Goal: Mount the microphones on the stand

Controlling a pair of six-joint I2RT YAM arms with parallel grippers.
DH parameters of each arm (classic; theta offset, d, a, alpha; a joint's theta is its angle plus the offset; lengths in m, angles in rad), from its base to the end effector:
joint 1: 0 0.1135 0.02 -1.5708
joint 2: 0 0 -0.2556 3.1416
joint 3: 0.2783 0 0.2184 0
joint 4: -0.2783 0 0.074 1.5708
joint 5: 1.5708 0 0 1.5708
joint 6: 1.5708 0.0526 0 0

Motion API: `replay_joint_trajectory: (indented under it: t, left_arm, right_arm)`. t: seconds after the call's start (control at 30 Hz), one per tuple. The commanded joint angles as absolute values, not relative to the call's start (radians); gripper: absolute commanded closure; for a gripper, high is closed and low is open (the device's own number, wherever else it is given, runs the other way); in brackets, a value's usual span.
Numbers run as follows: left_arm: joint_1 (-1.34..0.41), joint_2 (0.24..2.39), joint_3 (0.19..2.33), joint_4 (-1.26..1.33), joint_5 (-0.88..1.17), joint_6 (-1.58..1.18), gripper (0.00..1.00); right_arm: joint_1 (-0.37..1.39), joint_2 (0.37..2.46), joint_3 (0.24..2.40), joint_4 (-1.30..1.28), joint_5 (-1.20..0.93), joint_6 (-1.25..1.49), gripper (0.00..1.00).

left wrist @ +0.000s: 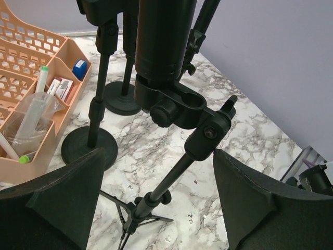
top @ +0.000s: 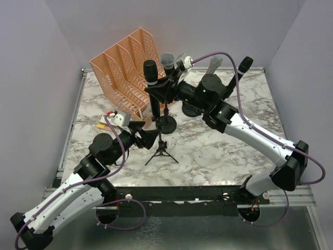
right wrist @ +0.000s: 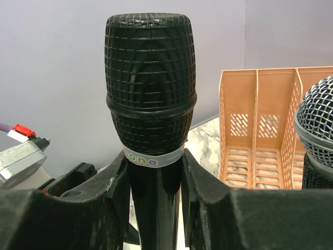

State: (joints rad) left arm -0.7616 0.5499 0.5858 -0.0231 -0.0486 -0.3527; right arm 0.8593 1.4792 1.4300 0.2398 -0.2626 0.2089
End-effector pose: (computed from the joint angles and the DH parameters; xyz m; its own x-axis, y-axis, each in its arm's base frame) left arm 0.1004 -0.0922 0.3162 -0.2173 -0.2696 -0.9382 0.6171 0.7068 -0.3460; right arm 0.2063 0.2603 0.4413 -0.0652 0.2311 -0.9707 -0.9040 0.3983 0.1555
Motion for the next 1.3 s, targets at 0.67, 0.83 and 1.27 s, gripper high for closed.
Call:
replay_joint_trajectory:
  t: [0.67, 0.83, 1.27]
  left_arm:
    - [-0.767, 0.565, 0.541, 0.049, -0.120, -0.325, 0.17]
    - [-0.767, 0.555, 0.538, 0.037, -0.130, -0.324, 0.17]
    - [-0.767, 0.529, 0.553, -0.011, -0.163, -0.324, 0.16]
  right_arm:
    - [0.870, 1.496, 1.376, -0.212, -0.393, 0.181, 1.00]
    - [0.885, 1.539, 1.398, -0.295, -0.373, 0.167, 0.99]
    - [0.891, 1.561, 1.495, -0.327, -0.273, 0.222, 0.86]
